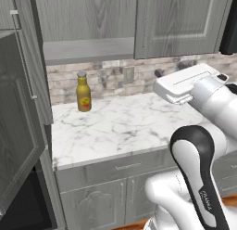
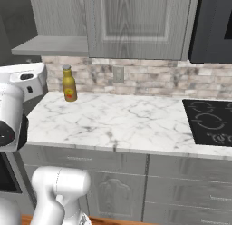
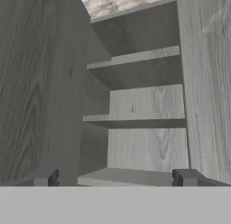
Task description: Close all open cabinet doors.
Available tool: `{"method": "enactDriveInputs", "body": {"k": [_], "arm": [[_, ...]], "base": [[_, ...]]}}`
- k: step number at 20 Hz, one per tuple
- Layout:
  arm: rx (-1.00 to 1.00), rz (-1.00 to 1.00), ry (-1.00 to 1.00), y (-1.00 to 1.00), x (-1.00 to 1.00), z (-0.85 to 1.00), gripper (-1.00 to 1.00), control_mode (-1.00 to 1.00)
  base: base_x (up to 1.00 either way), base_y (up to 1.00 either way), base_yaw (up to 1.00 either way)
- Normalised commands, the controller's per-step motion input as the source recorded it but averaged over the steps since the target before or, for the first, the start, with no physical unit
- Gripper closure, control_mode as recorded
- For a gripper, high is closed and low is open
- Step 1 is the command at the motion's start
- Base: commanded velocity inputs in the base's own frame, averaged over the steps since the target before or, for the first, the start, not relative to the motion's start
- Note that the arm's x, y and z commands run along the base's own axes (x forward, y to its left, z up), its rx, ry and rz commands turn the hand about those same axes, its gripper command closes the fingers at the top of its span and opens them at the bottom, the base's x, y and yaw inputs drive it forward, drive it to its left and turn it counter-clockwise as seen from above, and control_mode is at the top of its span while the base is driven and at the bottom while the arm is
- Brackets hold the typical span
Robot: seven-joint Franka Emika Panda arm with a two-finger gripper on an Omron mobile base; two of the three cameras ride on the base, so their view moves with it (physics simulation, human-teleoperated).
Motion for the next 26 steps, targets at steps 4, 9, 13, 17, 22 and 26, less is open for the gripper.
{"method": "enactDriveInputs", "body": {"k": [4,9,13,17,22,26], "arm": [[0.00,0.04,0.00,0.05,-0.99,0.42,-1.00,-1.00],[0.00,0.06,-0.01,0.10,-1.00,0.27,-1.00,-1.00],[0.00,0.11,-0.05,0.14,-1.00,0.12,-1.00,-1.00],[0.00,0.18,-0.02,0.23,-0.89,0.04,-1.00,-1.00],[0.00,0.21,0.00,0.35,-0.51,0.00,-1.00,-1.00],[0.00,0.11,0.09,0.41,-0.11,0.00,-1.00,-1.00]], "base": [[0.00,0.00,0.00],[0.00,0.00,0.00],[0.00,0.00,0.00],[0.00,0.00,0.00],[0.00,0.00,0.00],[0.00,0.00,0.00]]}}
